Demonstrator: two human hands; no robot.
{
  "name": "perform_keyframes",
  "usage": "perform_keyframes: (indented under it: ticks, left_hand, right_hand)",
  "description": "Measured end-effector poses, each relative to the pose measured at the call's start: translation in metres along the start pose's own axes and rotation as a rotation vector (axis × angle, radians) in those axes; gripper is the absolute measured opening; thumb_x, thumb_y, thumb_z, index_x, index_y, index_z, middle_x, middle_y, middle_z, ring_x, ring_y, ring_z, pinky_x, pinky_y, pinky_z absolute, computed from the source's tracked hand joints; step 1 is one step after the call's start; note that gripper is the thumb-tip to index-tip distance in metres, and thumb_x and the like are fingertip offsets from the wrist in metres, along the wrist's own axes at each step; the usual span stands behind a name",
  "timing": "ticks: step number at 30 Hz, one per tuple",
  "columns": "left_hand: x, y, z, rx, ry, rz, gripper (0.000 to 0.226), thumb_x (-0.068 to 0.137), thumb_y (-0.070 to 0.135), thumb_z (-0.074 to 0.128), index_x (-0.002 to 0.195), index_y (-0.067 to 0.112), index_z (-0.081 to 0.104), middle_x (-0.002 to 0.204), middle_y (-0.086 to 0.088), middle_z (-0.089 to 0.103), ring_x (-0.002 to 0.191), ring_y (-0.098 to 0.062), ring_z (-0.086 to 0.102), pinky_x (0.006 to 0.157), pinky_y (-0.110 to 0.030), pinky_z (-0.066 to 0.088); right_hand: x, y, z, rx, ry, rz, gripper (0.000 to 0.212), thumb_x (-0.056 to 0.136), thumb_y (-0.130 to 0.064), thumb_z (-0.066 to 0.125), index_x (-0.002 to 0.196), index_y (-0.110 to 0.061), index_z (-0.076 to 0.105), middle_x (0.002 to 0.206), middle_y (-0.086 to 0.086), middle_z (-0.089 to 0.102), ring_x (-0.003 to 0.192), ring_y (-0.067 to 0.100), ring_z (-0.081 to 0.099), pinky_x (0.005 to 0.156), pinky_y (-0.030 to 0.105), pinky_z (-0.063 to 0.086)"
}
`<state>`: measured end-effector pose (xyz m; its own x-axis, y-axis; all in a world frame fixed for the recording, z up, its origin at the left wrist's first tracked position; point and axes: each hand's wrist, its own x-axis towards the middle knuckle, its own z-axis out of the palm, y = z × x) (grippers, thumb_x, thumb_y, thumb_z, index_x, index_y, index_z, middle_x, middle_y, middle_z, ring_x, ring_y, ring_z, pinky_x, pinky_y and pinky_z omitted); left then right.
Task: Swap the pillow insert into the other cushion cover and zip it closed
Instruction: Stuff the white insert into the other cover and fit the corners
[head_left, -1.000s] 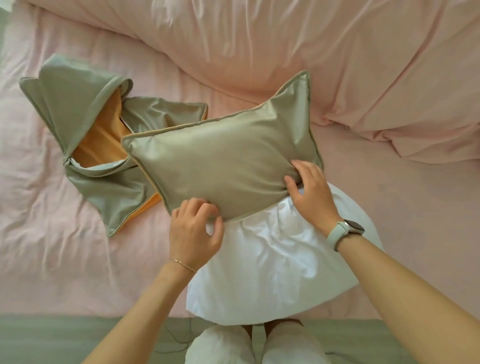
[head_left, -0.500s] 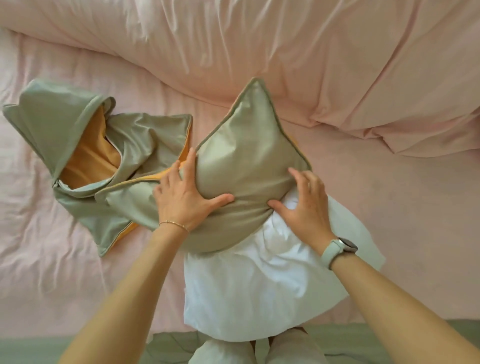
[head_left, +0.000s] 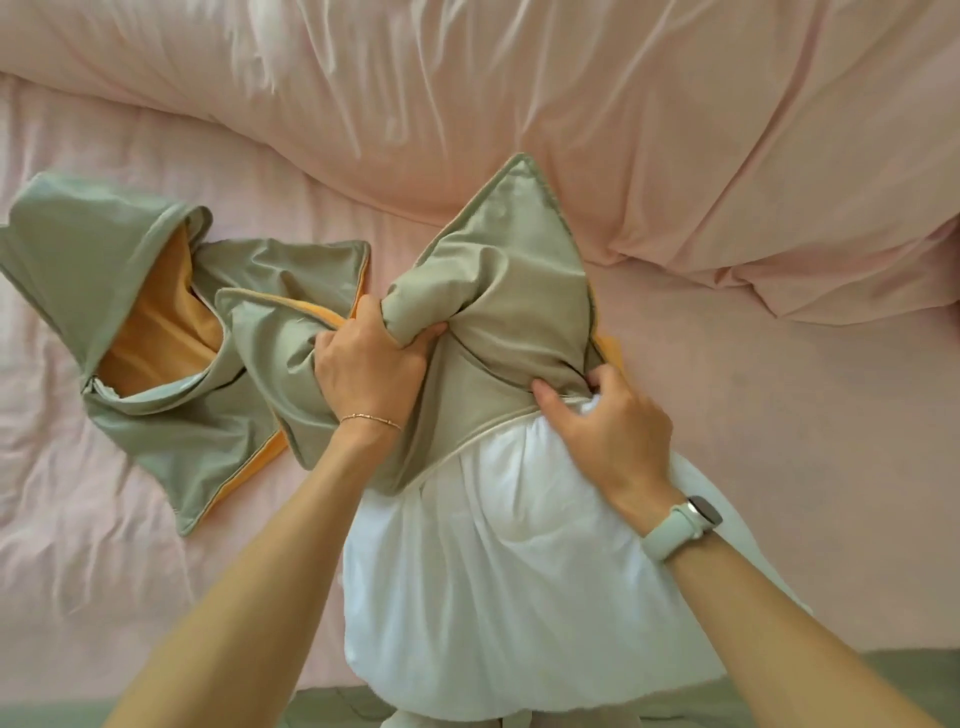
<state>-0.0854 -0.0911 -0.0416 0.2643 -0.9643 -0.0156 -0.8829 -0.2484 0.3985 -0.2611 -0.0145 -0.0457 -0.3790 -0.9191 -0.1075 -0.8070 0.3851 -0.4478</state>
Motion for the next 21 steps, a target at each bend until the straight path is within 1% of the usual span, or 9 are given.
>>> perform_keyframes:
  ticks: [1,3,6,8,10,12,14,16,21]
  left_hand:
    - [0.005,0.005,-0.001,-0.007,0.013,0.015,0.054,0.074,0.053,0.068,0.096,0.005,0.056,0.092,-0.02,0.065,0.089,-0.038,0.053,0.081,-0.039,0.032]
    - [0.02,0.012,0.007,0.01,-0.056,0.066,0.061,0.069,0.06,0.067,0.103,0.01,0.055,0.101,-0.013,0.064,0.098,-0.033,0.052,0.087,-0.036,0.029]
    - [0.037,0.013,0.029,0.084,-0.287,0.157,0.083,0.067,0.066,0.064,0.133,0.023,0.04,0.135,-0.005,0.045,0.126,-0.026,0.035,0.107,-0.041,0.017]
    - [0.027,0.011,0.037,0.107,-0.241,0.275,0.081,0.07,0.063,0.063,0.138,0.027,0.036,0.143,-0.007,0.036,0.134,-0.028,0.026,0.11,-0.051,0.012]
    - [-0.001,0.003,0.035,0.019,0.032,0.458,0.054,0.075,0.048,0.063,0.123,0.025,0.05,0.128,-0.008,0.047,0.12,-0.028,0.037,0.104,-0.05,0.026]
    - [-0.039,-0.007,0.031,-0.134,0.198,0.613,0.024,0.08,0.03,0.063,0.101,0.023,0.053,0.105,0.001,0.049,0.094,-0.023,0.046,0.086,-0.038,0.037]
    - [-0.072,-0.015,0.032,-0.242,0.106,0.744,0.013,0.083,0.018,0.063,0.09,0.02,0.051,0.089,0.002,0.051,0.075,-0.021,0.046,0.067,-0.036,0.042]
    - [-0.089,-0.021,0.038,-0.233,-0.016,0.813,0.009,0.085,0.016,0.062,0.088,0.02,0.055,0.08,0.0,0.058,0.07,-0.02,0.046,0.058,-0.037,0.043]
    - [-0.073,-0.029,0.045,-0.245,-0.015,0.707,0.012,0.087,0.014,0.056,0.088,0.012,0.067,0.08,-0.005,0.064,0.079,-0.018,0.048,0.064,-0.032,0.039]
  right_hand:
    - [0.003,0.0,-0.005,-0.013,0.036,-0.013,0.05,0.075,-0.054,0.067,0.088,-0.006,0.062,0.078,0.019,0.068,0.077,0.039,0.063,0.06,0.033,0.037]
    - [0.012,0.006,-0.009,-0.116,-0.058,0.033,0.052,0.079,-0.059,0.058,0.09,-0.008,0.062,0.086,0.019,0.068,0.084,0.039,0.061,0.063,0.035,0.038]
    - [0.023,0.026,0.005,-0.266,-0.289,0.1,0.057,0.088,-0.058,0.044,0.118,-0.011,0.054,0.118,0.015,0.056,0.11,0.034,0.05,0.082,0.038,0.039]
    - [0.021,0.032,0.012,-0.233,-0.196,0.008,0.053,0.09,-0.045,0.045,0.129,-0.01,0.049,0.124,0.014,0.05,0.112,0.035,0.048,0.088,0.042,0.039]
    - [0.007,0.027,0.015,-0.113,0.043,-0.203,0.041,0.084,-0.03,0.045,0.117,-0.009,0.059,0.11,0.013,0.056,0.101,0.029,0.051,0.082,0.039,0.04]
    - [-0.014,0.023,0.014,-0.024,0.151,-0.373,0.027,0.083,-0.02,0.048,0.103,-0.011,0.064,0.099,0.009,0.058,0.094,0.022,0.048,0.079,0.035,0.034]
    - [-0.036,0.026,0.016,0.013,0.156,-0.447,0.022,0.083,-0.017,0.05,0.102,-0.015,0.062,0.098,0.006,0.059,0.095,0.02,0.048,0.08,0.036,0.035]
    - [-0.055,0.039,0.02,0.011,0.108,-0.469,0.028,0.086,-0.019,0.049,0.113,-0.017,0.055,0.107,0.006,0.06,0.104,0.022,0.05,0.085,0.039,0.039]
    - [-0.082,0.057,0.033,-0.067,-0.053,-0.653,0.052,0.088,-0.025,0.045,0.137,-0.011,0.037,0.142,0.01,0.042,0.135,0.028,0.033,0.109,0.053,0.025]
